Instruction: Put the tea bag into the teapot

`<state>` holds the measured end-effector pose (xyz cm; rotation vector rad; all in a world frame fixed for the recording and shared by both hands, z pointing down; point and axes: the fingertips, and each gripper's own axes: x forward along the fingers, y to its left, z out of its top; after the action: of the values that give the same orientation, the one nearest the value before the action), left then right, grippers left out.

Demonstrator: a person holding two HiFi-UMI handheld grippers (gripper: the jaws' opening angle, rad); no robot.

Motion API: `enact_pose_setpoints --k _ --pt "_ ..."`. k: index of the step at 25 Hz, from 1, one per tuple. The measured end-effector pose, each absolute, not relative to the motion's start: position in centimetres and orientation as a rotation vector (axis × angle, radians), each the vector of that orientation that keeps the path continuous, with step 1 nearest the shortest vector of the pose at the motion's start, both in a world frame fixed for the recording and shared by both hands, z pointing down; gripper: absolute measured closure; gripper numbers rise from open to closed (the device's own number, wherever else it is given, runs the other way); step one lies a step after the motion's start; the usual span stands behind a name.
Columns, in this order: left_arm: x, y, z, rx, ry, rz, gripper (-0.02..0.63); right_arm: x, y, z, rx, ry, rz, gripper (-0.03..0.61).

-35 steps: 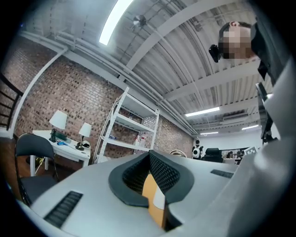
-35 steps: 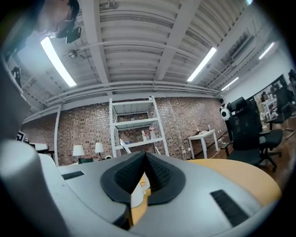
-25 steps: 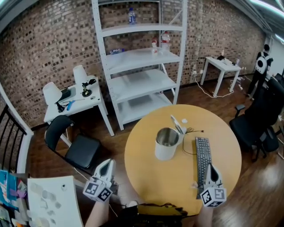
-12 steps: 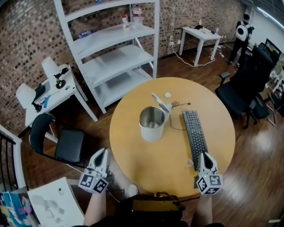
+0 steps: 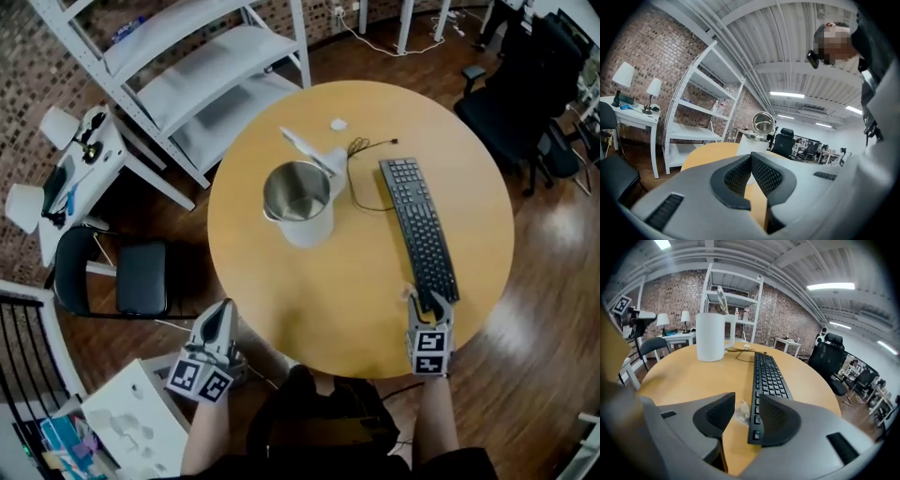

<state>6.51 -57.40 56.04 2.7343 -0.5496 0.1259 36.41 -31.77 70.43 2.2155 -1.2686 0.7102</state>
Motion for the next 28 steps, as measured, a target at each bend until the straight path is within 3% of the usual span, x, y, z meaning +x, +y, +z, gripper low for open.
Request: enact_pose_setpoints --k 7,17,28 --pt "7.9 -56.7 57.8 2.723 -0.535 0.17 0.62 37.2 -32.5 74.8 2.026 -1.195 0.703 0.413" --pt "7.0 -57.5 58.5 2.692 -0.55 0.168 0.62 35.6 -32.7 75.4 1.876 -1.172 0.588 0.579" --pt "6.4 -58.6 58.0 2.714 -0.541 0.135 0.62 36.0 -33.9 72.2 1.937 -1.156 0.546 0.58"
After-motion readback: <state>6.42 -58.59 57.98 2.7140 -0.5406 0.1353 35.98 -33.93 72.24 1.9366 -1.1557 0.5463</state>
